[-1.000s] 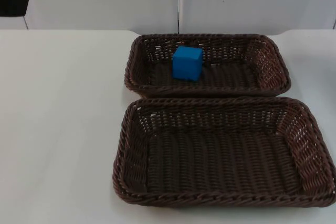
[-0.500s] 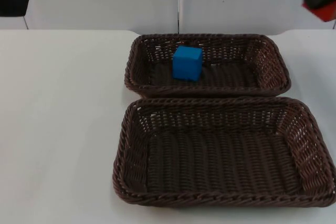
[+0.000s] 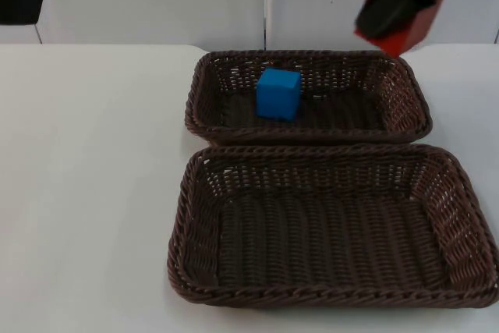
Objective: Pick up one cube with the left hand and place it into the upper basket. Pick up one cube with the right hand and place it into the lower basket.
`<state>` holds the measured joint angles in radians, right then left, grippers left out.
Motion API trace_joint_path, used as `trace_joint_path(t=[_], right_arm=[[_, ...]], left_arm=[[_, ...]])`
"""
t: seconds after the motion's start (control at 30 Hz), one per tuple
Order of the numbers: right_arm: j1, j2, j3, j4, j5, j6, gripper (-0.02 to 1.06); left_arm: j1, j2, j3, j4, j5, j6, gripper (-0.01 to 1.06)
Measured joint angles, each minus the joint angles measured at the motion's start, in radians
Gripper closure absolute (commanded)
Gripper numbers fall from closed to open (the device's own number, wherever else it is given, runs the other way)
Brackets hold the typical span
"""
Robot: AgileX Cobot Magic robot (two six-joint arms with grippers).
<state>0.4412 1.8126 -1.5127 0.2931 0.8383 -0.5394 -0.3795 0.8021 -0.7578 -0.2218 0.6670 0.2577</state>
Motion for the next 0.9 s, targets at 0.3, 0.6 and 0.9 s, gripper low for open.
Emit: trace_joint_path(t=[0.3,0.6,0.9], right_arm=[[0.137,-0.003,0.125,-0.005,-0.075,0.0,1.05],[0.222,-0.003,0.176,-0.015,-0.14,0.0,1.05],[0.226,0.023,0.182,-0.026,-0.154,0.0,1.05]], left_arm=[[0.0,0.0,0.0,0.0,0.0,0.0,0.25],[0.0,0.0,0.0,0.0,0.0,0.0,0.25],[0.0,0.0,0.0,0.0,0.0,0.0,0.25]])
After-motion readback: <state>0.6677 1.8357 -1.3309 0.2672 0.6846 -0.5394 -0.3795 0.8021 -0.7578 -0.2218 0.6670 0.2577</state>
